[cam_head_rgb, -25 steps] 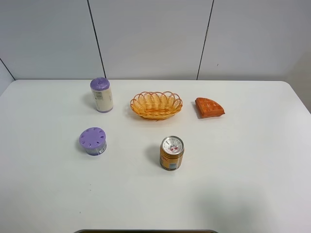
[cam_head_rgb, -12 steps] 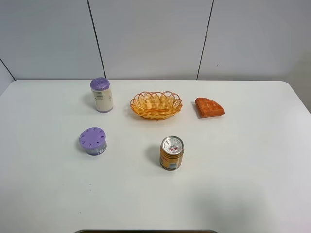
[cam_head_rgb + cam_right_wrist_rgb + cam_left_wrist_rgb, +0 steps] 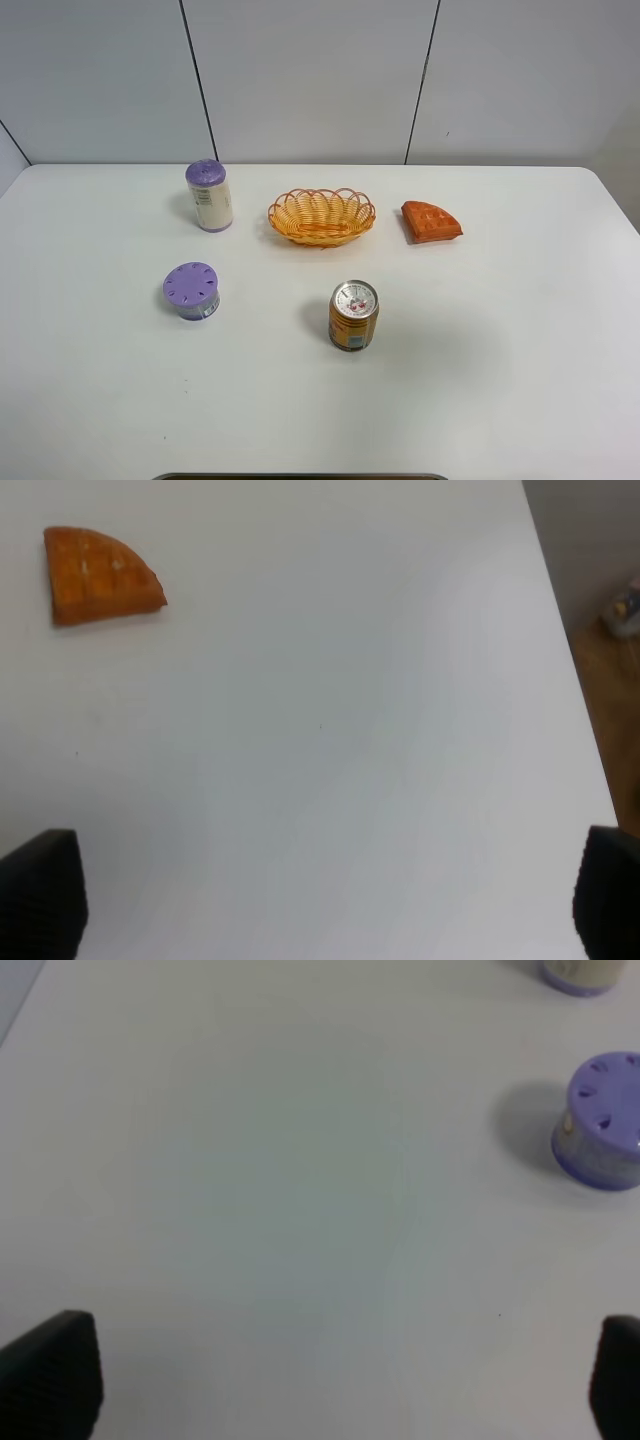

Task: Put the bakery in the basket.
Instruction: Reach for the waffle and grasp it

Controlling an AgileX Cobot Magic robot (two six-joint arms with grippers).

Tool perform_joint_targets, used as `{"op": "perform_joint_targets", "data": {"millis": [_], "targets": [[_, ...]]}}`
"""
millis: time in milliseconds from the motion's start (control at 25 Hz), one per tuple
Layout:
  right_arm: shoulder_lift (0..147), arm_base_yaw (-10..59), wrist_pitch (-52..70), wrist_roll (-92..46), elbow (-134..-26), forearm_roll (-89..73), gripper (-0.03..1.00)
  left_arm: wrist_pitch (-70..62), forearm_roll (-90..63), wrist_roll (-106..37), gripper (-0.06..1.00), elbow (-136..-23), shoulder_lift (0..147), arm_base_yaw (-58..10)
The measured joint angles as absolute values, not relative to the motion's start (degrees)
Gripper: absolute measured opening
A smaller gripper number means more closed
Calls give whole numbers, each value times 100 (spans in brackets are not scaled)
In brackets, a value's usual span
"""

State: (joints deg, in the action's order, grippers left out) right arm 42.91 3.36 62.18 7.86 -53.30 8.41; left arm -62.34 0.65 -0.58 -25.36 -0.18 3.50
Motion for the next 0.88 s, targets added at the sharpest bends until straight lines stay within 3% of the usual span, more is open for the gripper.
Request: {"op": "perform_joint_targets", "data": {"millis": [400, 880], "targets": [[8004, 326, 6118, 98, -7371, 266, 97, -6234, 65, -58, 99, -2536, -18, 350], [10346, 326, 5624, -634, -8391, -743, 92, -6234, 65, -58, 99, -2536, -18, 350]]}}
